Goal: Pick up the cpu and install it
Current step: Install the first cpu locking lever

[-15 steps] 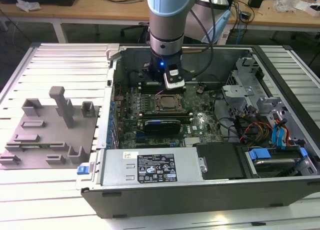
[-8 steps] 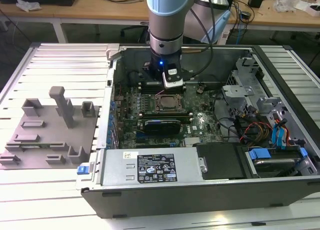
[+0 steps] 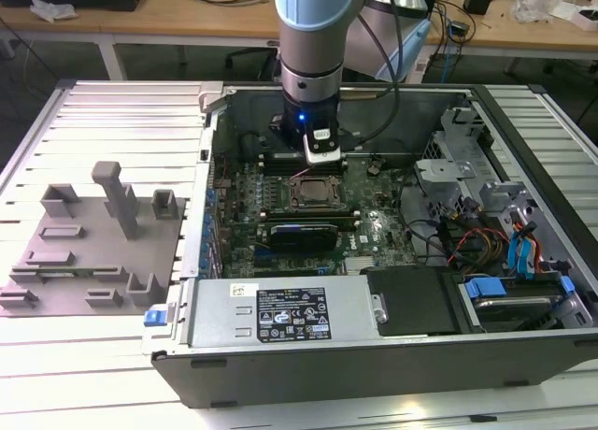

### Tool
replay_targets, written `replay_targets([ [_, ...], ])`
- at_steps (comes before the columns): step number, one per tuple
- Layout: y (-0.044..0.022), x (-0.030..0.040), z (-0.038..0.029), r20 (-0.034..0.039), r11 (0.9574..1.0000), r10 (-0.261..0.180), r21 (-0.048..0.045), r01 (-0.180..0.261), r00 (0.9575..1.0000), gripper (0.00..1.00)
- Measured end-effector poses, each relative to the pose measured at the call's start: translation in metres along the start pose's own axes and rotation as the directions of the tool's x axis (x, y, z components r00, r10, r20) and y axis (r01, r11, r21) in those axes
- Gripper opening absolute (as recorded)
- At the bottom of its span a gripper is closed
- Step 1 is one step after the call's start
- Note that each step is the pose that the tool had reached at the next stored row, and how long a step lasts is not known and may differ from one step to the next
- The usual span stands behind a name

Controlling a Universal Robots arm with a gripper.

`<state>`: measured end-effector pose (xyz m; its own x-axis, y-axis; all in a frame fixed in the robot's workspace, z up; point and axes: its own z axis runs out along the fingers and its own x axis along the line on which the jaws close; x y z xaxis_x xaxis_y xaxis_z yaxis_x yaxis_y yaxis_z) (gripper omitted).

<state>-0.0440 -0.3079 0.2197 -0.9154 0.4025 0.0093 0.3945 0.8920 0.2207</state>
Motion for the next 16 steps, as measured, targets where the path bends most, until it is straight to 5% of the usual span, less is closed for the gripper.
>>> replay_targets([
  [7,0.0,-0.0012,0.0023,0.0014,1.0,0.005,0.0001,-0.005,1.0,0.11],
  [12,0.0007,-0.005,0.0066,-0.0327,0.9895,-0.144,-0.0008,0.144,0.989,0.11],
  [16,0.0046,-0.0154,0.0097,-0.0414,0.9832,-0.182,-0.0017,0.183,0.9823,0.11],
])
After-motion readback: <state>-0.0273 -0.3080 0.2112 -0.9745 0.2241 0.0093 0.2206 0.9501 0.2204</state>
